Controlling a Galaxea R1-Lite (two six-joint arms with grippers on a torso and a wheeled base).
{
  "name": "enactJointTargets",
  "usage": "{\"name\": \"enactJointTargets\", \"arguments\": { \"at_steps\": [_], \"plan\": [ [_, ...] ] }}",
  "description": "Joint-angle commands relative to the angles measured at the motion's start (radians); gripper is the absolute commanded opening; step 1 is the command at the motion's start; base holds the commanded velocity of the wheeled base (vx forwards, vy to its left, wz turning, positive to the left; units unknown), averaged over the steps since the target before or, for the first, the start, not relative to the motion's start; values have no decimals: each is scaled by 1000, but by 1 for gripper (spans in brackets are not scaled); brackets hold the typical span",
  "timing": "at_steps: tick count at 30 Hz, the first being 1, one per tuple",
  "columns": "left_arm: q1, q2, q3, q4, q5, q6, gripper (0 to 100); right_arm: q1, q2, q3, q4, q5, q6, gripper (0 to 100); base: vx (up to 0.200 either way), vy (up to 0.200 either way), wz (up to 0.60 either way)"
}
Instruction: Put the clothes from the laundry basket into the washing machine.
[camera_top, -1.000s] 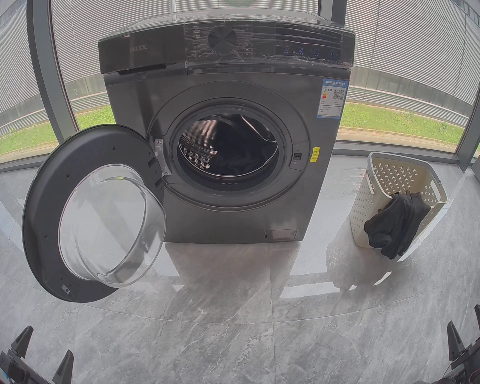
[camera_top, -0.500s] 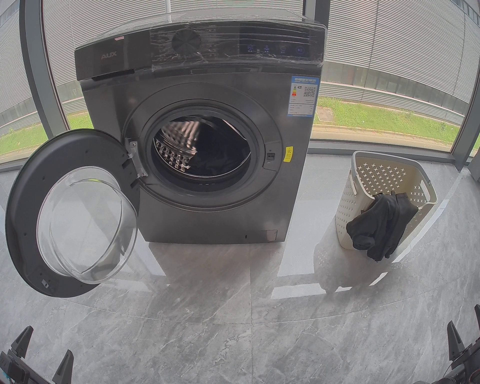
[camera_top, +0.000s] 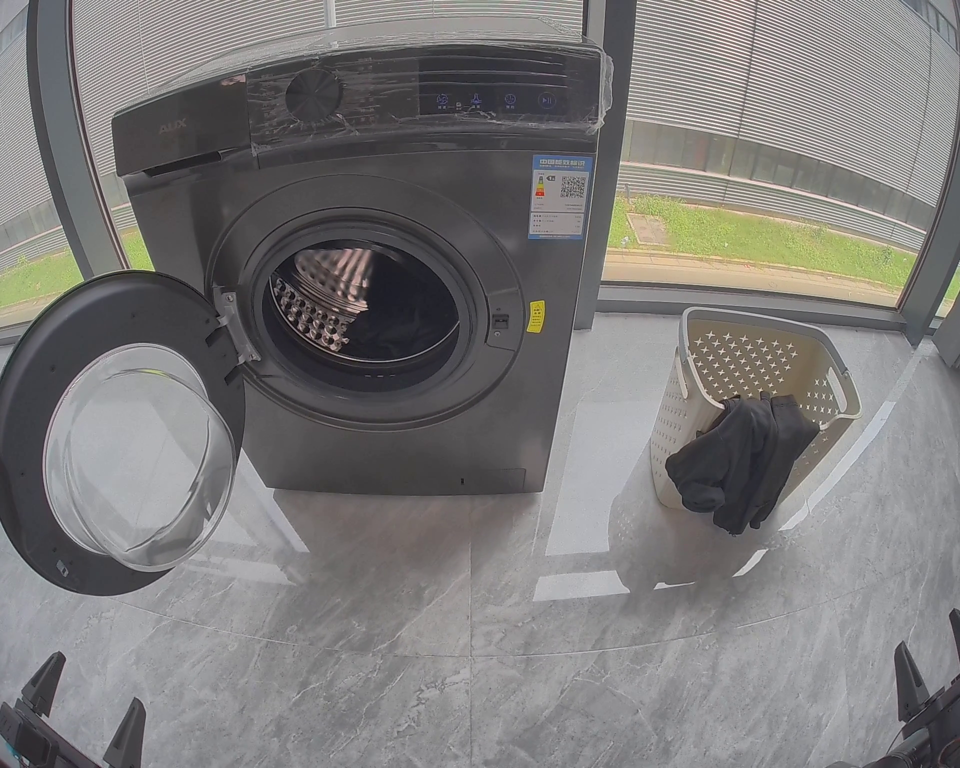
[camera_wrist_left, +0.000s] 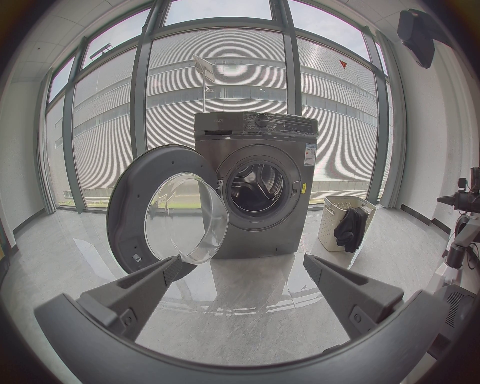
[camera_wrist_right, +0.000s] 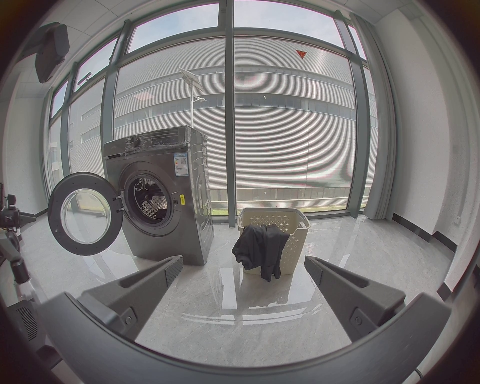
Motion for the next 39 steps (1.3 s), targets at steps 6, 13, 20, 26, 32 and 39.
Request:
{"name": "enactJointTargets", "arguments": {
  "at_steps": [6,13,20,26,32,39],
  "plan": [
    [1,-13,16,0,0,-1,100,0,-15,18,0,0,0,100,200,0,0],
    [1,-13,16,0,2,-1,100,0,-15,18,0,0,0,100,57,0,0],
    [1,-12,16,0,2,-1,100,0,-15,18,0,0,0,100,0,-171,0],
    [1,-13,16,0,2,-1,100,0,-15,18,0,0,0,100,0,-200,0],
    [1,-13,16,0,2,-1,100,0,-15,18,0,0,-2,100,0,-200,0],
    [1,-12,16,0,2,-1,100,0,-15,18,0,0,-2,100,0,-200,0]
  ]
}}
